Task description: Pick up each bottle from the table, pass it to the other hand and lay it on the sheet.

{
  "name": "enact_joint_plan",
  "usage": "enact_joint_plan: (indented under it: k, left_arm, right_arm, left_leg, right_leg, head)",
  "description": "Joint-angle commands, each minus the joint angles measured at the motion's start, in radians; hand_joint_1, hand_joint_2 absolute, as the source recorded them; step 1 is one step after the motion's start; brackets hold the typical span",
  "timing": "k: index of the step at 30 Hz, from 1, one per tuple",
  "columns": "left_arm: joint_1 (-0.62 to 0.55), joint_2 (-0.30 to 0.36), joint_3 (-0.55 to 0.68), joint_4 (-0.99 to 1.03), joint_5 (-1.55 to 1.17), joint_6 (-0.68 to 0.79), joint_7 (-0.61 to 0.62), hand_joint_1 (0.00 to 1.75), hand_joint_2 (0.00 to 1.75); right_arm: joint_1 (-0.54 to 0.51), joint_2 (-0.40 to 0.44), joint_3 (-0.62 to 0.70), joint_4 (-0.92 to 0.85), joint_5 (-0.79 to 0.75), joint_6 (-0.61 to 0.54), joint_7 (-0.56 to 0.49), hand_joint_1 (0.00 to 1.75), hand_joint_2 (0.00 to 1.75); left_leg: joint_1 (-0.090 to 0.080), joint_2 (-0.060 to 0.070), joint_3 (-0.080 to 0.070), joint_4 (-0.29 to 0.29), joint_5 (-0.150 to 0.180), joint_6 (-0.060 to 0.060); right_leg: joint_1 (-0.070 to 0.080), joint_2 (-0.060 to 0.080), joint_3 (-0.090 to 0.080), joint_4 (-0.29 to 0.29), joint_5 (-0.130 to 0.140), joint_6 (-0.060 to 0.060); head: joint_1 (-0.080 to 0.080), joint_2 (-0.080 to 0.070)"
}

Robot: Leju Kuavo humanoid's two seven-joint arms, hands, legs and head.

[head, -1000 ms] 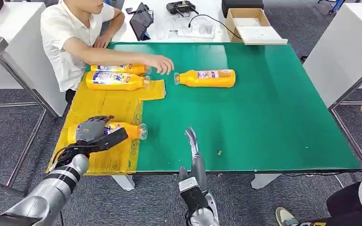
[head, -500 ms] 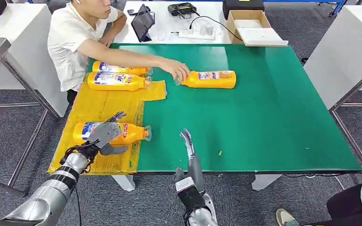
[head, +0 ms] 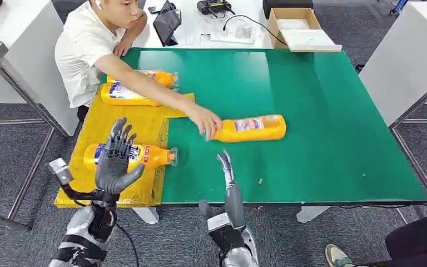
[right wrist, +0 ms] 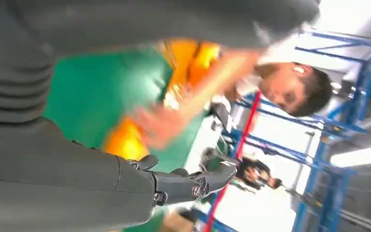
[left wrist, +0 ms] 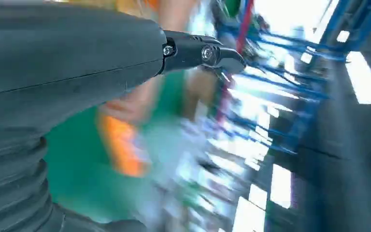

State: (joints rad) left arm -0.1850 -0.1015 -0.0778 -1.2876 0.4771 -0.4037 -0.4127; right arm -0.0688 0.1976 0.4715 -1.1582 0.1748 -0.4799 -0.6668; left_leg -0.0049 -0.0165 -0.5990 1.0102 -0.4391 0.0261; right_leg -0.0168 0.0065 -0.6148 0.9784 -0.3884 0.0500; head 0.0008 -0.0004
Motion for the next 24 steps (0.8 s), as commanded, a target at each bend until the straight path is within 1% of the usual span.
enact_joint_plan:
  k: [1,2,3,4,5,6,7,8,9,10,11,12,13,14,15,17,23,24]
  left_arm:
    - [0.088,-0.029,0.060,-0.202,0.117,-0.047,0.059,0.00,1.75]
    - [0.098,-0.026,0.057,-0.211,0.095,-0.042,0.057,0.00,1.75]
    - [0.102,-0.026,0.055,-0.213,0.093,-0.042,0.056,0.00,1.75]
    - [0.112,-0.029,0.057,-0.225,0.063,-0.032,0.034,0.00,1.75]
    - [0.124,-0.030,0.057,-0.238,0.039,-0.028,0.022,0.00,1.75]
    - [0.132,-0.031,0.057,-0.246,0.038,-0.029,0.021,0.00,1.75]
    - [0.140,-0.033,0.058,-0.260,-0.005,-0.008,0.001,0.00,1.75]
    - [0.142,-0.034,0.059,-0.263,-0.008,-0.007,-0.001,0.00,1.75]
    - [0.142,-0.034,0.059,-0.264,-0.008,-0.007,-0.001,0.00,1.75]
    - [0.144,-0.039,0.064,-0.269,-0.007,-0.009,0.000,0.00,1.75]
    - [0.143,-0.043,0.068,-0.270,-0.007,-0.006,0.004,0.00,1.75]
    - [0.142,-0.044,0.068,-0.271,-0.007,-0.006,0.004,0.00,1.75]
    - [0.141,-0.046,0.069,-0.272,-0.006,-0.003,0.009,0.00,1.75]
    - [0.139,-0.049,0.069,-0.270,-0.004,-0.002,0.014,0.00,1.75]
    - [0.138,-0.049,0.068,-0.270,-0.004,-0.002,0.014,0.00,1.75]
    - [0.136,-0.050,0.060,-0.263,-0.006,0.001,0.021,0.00,1.75]
    - [0.133,-0.048,0.043,-0.253,-0.024,0.011,0.025,0.00,1.75]
    - [0.131,-0.047,0.037,-0.249,-0.026,0.012,0.025,0.00,1.75]
  right_arm:
    - [-0.029,-0.117,-0.094,-0.002,0.310,0.012,0.050,0.00,1.75]
    - [-0.032,-0.129,-0.110,0.008,0.367,-0.014,0.066,0.00,1.75]
    - [-0.031,-0.132,-0.117,0.008,0.364,-0.013,0.064,0.00,1.75]
    - [-0.040,-0.144,-0.120,0.028,0.448,-0.037,0.101,0.00,1.75]
    - [-0.054,-0.155,-0.126,0.052,0.545,-0.075,0.168,0.00,1.75]
    - [-0.061,-0.159,-0.138,0.060,0.540,-0.070,0.166,0.00,1.75]
    - [-0.086,-0.172,-0.145,0.102,0.637,-0.092,0.244,0.00,1.75]
    - [-0.097,-0.180,-0.149,0.109,0.656,-0.092,0.260,0.00,1.75]
    - [-0.100,-0.185,-0.153,0.111,0.655,-0.092,0.260,0.00,1.75]
    - [-0.130,-0.194,-0.160,0.160,0.737,-0.097,0.342,0.00,1.75]
    - [-0.154,-0.200,-0.177,0.187,0.754,-0.089,0.373,0.00,1.75]
    - [-0.160,-0.205,-0.181,0.188,0.753,-0.088,0.372,0.00,1.75]
    - [-0.184,-0.210,-0.187,0.231,0.803,-0.098,0.414,0.00,1.75]
    - [-0.206,-0.213,-0.201,0.258,0.816,-0.085,0.435,0.00,1.75]
    - [-0.210,-0.216,-0.202,0.259,0.816,-0.083,0.433,0.00,1.75]
    - [-0.242,-0.211,-0.234,0.309,0.837,-0.089,0.475,0.00,1.75]
    - [-0.269,-0.213,-0.253,0.354,0.839,-0.071,0.501,0.00,1.75]
    - [-0.279,-0.213,-0.254,0.372,0.839,-0.059,0.506,0.00,1.75]
  left_leg:
    - [0.001,0.002,0.004,0.000,-0.002,-0.002]
    - [0.000,0.002,0.002,-0.001,-0.001,-0.001]
    - [0.001,0.002,0.003,-0.001,-0.001,-0.001]
    - [0.001,0.002,0.005,-0.001,-0.002,-0.002]
    - [0.000,0.000,0.002,-0.001,-0.001,-0.001]
    - [0.001,0.002,0.004,-0.001,-0.002,-0.002]
    - [0.001,0.002,0.003,-0.001,-0.001,-0.001]
    - [0.001,0.004,0.006,-0.001,-0.003,-0.002]
    - [0.001,0.003,0.003,-0.001,-0.001,-0.001]
    - [0.001,0.003,0.004,-0.001,-0.002,-0.001]
    - [0.001,0.002,0.003,-0.001,-0.001,-0.001]
    - [0.001,0.003,0.004,0.000,-0.001,-0.001]
    - [0.000,0.001,0.002,-0.001,-0.001,-0.001]
    - [0.001,0.002,0.003,0.000,-0.002,-0.002]
    - [0.000,0.002,0.002,-0.001,-0.001,-0.001]
    - [0.001,0.002,0.004,0.000,-0.002,-0.002]
    - [0.000,0.001,0.002,0.000,-0.001,-0.001]
    - [0.001,0.002,0.004,-0.001,-0.001,-0.002]
  right_leg:
    - [0.001,0.000,0.004,-0.001,-0.001,-0.002]
    - [0.001,0.000,0.002,-0.001,0.000,-0.001]
    - [0.001,0.000,0.003,-0.001,-0.001,-0.001]
    - [0.002,0.000,0.005,-0.001,-0.001,-0.002]
    - [0.001,-0.001,0.002,-0.001,-0.001,-0.001]
    - [0.001,0.000,0.004,-0.001,-0.001,-0.002]
    - [0.001,0.001,0.003,-0.001,0.000,-0.001]
    - [0.002,0.001,0.006,-0.002,-0.001,-0.002]
    - [0.001,0.001,0.003,-0.001,0.000,-0.001]
    - [0.001,0.001,0.004,-0.001,-0.001,-0.001]
    - [0.001,0.001,0.003,-0.001,0.000,-0.001]
    - [0.001,0.001,0.004,-0.001,0.000,-0.001]
    - [0.000,0.000,0.002,-0.001,0.000,-0.001]
    - [0.001,0.001,0.004,-0.001,0.000,-0.002]
    - [0.000,0.001,0.002,-0.001,0.000,-0.001]
    - [0.001,0.000,0.005,-0.001,-0.001,-0.002]
    - [0.000,0.000,0.002,0.000,0.000,-0.001]
    - [0.001,0.000,0.004,-0.001,-0.001,-0.002]
  head:
    - [0.000,0.000]
    - [0.000,0.000]
    - [0.000,0.000]
    - [0.000,0.000]
    - [0.000,0.000]
    - [0.000,0.000]
    - [0.000,0.000]
    - [0.000,0.000]
    - [0.000,0.000]
    - [0.000,0.000]
    - [0.000,0.000]
    - [0.000,0.000]
    - [0.000,0.000]
    - [0.000,0.000]
    - [0.000,0.000]
    - [0.000,0.000]
    - [0.000,0.000]
    - [0.000,0.000]
